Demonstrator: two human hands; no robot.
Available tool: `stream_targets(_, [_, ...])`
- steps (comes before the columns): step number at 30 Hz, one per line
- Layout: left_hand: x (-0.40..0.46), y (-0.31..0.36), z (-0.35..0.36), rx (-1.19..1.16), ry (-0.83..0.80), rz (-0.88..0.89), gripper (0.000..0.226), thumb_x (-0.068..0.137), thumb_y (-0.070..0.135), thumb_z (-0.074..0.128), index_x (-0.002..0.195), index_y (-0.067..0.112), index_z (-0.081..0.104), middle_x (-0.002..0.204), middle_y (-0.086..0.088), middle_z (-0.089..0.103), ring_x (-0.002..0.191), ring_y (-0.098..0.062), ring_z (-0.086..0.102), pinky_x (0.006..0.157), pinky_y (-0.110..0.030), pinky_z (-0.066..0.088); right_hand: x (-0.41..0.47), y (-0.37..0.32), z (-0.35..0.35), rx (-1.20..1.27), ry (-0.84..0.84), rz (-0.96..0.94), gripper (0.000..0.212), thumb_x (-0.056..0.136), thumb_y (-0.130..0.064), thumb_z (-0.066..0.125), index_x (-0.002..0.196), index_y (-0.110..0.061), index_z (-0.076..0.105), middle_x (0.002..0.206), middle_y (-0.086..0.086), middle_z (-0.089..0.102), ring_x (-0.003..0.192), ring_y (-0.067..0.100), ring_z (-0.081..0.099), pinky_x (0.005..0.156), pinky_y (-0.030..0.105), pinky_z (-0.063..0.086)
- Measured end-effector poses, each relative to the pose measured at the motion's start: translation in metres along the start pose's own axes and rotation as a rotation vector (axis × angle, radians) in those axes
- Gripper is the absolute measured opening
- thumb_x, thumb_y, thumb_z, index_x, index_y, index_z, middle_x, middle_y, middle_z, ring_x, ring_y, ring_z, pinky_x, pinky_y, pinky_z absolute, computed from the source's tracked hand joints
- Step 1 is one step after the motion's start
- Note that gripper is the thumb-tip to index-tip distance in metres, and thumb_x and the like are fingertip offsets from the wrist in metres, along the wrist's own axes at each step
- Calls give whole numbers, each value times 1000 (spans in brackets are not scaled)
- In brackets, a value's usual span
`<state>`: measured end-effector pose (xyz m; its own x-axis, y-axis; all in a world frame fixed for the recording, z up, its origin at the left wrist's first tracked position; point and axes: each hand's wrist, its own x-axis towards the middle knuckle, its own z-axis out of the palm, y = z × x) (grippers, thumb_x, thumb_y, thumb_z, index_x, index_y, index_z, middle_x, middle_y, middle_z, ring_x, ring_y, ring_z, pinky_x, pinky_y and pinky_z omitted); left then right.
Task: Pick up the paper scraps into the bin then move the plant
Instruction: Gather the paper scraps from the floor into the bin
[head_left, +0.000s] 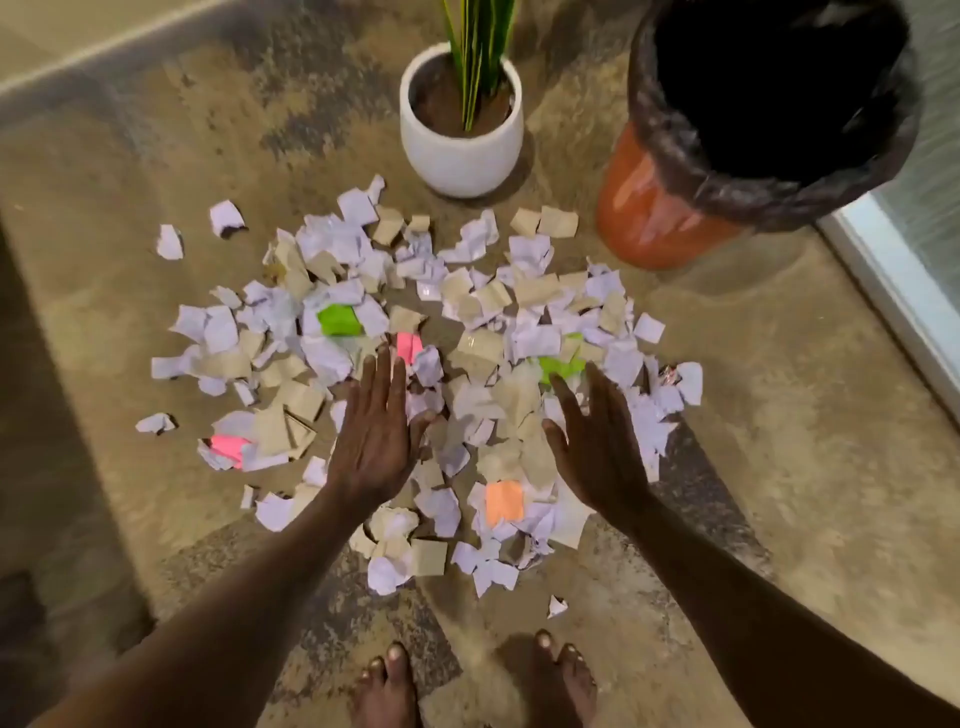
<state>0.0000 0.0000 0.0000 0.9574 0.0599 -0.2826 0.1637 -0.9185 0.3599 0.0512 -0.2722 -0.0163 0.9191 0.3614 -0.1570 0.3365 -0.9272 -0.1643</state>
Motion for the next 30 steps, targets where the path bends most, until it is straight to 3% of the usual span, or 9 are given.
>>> stream_targets(8, [12,-48,128,130,-66,-102,77,95,59,-3,157,13,-3,164,-14,-11,149,-38,-15,116,-63,-5,31,11,131,-13,-85,-94,62,96,-42,54,152,-19,39,157,29,28,143,45,32,114,58,31])
stream_targets(14, [29,-62,189,159,82,-138,71,100,51,26,158,16,4,165,-15,-5,150,-41,-8,115,-66,1,37,22,181,-7,-15,-131,58,101,-48,41,155,-27,34,164,19,15,152,36,14,116,57,23])
stream_targets(17, [32,-68,201,204,156,-147,74,97,55,27,158,18,7,165,-14,0,150,-41,-1,116,-64,3,40,26,189,54,84,-126,58,98,-49,41,151,-25,42,162,19,22,150,36,21,115,55,24])
stream_targets(20, [32,-71,203,207,169,-146,75,96,57,28,158,18,10,165,-14,4,150,-41,2,116,-64,5,39,25,187,56,63,-127,59,98,-50,42,151,-23,43,161,21,24,149,39,24,113,58,27])
stream_targets(30, [29,-75,209,163,288,-99,64,98,49,32,156,23,23,165,-5,10,152,-33,5,119,-58,7,39,30,196,5,71,-147,61,97,-52,39,154,-28,35,166,14,11,152,36,13,113,61,22])
